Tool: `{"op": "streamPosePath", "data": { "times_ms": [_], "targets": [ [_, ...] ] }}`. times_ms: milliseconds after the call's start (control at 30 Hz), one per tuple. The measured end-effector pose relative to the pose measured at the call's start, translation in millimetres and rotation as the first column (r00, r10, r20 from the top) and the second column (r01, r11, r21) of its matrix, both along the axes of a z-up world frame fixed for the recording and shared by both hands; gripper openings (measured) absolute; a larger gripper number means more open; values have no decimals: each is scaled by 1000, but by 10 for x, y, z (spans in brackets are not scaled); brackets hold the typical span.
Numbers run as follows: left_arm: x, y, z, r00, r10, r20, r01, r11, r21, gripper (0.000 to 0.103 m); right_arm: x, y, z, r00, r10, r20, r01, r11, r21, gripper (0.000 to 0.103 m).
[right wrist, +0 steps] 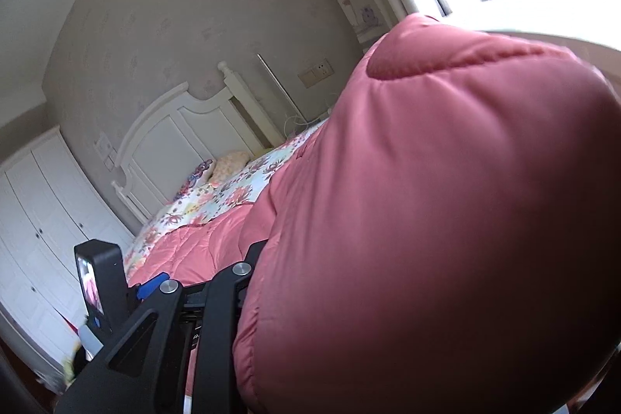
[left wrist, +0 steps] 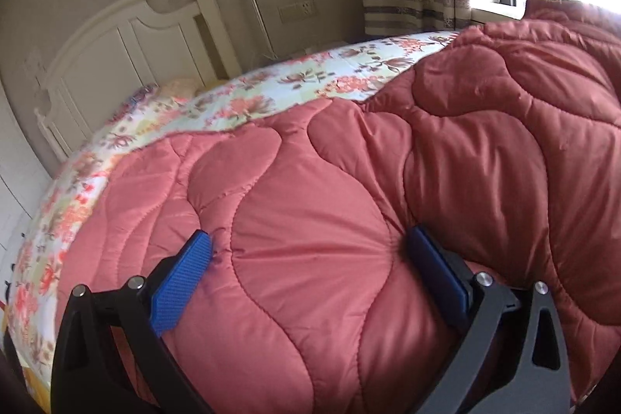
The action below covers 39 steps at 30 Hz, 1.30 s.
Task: Fold large clothes
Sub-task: 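Fold the bundle over with the right gripper while the left gripper holds it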
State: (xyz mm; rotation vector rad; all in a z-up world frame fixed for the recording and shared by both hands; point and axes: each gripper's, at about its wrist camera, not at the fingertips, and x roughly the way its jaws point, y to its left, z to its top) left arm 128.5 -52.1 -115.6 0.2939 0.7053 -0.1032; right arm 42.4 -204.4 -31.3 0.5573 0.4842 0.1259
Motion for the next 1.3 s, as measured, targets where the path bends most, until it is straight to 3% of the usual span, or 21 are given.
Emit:
{"op": "streamPosePath", "data": {
  "times_ms": [133,267,333,433,467,533,567,633,700,767,800,867,933,1100,1167,1300],
  "targets": [
    [-29,25,-28,1000,1,2,-1,1000,-8,101,32,301,230,1000,-6,25,10,988,-151,35],
    [-39,45,-29,1000,-12,-7,12,999,-32,100,54,736,450,999,-11,40,24,940,-341,35],
    [-49,126,5,999,-42,-19,40,996,-82,99,110,958,519,999,-8,45,27,900,-434,35],
    [-180,509,203,997,-64,-30,55,969,-243,91,150,1269,599,998,3,68,35,838,-544,35],
    [-283,738,339,999,-34,13,37,953,-300,91,148,1388,624,997,9,80,39,810,-585,35],
    [-438,1156,563,991,63,114,-22,941,-337,91,163,1594,647,996,25,91,41,755,-655,35],
    [-471,1415,643,980,139,144,-83,935,-344,93,172,1754,653,995,39,96,40,709,-704,35],
    [-393,1842,621,965,241,107,-187,911,-367,95,197,1967,646,993,66,100,34,649,-760,36],
    [-209,2198,392,962,273,-18,-258,881,-396,88,237,2255,608,989,115,97,15,568,-823,36],
    [-84,2278,175,964,246,-99,-265,882,-391,82,272,2541,534,983,162,87,-1,481,-877,36],
    [-19,2266,54,971,191,-144,-235,876,-422,80,275,2711,474,978,190,80,-11,435,-901,36],
    [28,2246,-112,972,139,-188,-215,845,-489,75,279,3007,337,969,242,59,-33,361,-932,36],
    [31,2228,-160,974,135,-181,-211,835,-508,74,294,3272,138,956,294,25,-62,283,-957,36],
    [25,2177,-186,978,111,-177,-187,846,-499,72,390,3595,-470,939,335,-75,-107,79,-991,40],
    [-5,2238,-176,978,100,-185,-182,844,-504,72,420,3607,-598,940,332,-79,-98,41,-994,41],
    [-219,2545,80,973,164,-164,-220,871,-439,80,491,3532,-674,936,336,-106,-122,25,-992,43]
  ]
}}
